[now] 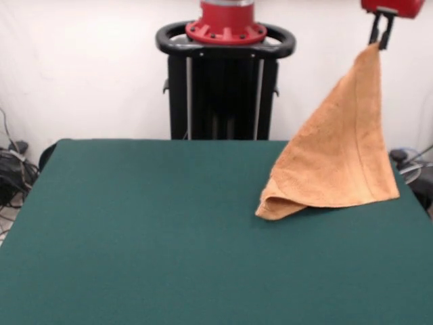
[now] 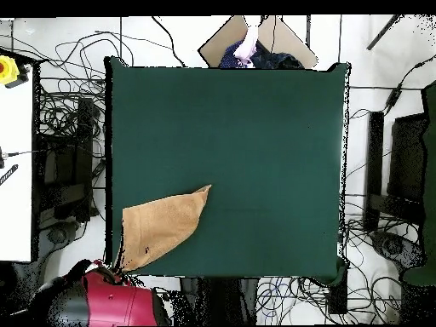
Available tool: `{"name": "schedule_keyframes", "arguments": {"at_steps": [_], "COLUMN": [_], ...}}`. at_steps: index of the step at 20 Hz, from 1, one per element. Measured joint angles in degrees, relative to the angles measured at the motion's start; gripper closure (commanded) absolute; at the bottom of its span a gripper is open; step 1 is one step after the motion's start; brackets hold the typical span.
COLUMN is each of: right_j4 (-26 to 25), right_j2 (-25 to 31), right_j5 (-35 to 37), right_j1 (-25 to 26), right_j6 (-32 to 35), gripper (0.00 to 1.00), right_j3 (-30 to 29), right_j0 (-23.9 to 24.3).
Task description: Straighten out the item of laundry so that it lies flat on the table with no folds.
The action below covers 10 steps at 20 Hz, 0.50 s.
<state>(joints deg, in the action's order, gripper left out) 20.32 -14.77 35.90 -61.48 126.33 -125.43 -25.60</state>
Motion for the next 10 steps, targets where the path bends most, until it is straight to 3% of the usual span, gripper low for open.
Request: {"name": "schedule_keyframes", "arguments": {"at_steps": [10], "right_j4": [8.6], "right_j2": [0.1], "right_j5": [-3.4], "right_j1": [2.8], "right_j6": [7.0], "gripper": [1.00], "right_j3": [-0.4], "right_j0": [-5.6]}}
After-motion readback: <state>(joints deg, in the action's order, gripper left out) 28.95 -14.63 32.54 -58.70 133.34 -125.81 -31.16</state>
